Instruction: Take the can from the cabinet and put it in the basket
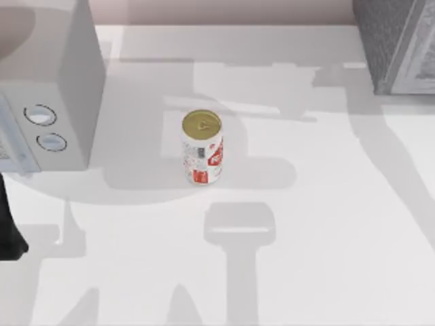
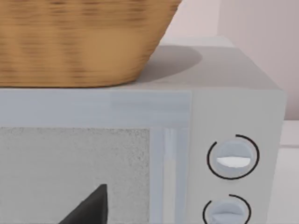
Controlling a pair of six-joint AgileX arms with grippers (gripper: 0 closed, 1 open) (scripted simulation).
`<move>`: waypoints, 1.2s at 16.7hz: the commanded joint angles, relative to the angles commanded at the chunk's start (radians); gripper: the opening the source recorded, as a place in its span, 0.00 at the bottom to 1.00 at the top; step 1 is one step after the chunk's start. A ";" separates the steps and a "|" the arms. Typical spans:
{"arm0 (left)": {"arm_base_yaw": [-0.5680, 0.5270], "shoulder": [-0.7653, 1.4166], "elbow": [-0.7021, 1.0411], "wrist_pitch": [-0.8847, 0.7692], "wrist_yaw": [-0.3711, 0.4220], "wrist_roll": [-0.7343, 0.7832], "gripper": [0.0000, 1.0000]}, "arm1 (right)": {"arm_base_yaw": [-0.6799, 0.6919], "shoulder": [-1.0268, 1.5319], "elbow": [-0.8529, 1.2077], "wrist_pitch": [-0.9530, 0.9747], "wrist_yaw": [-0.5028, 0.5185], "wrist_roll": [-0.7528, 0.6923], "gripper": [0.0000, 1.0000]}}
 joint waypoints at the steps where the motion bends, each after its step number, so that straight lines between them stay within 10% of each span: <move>1: 0.000 0.000 0.000 0.000 0.000 0.000 1.00 | -0.007 -0.025 -0.031 0.009 -0.005 0.000 1.00; 20: 0.000 0.000 0.000 0.000 0.000 0.000 1.00 | -0.290 -1.201 -1.599 0.336 -0.345 -0.006 1.00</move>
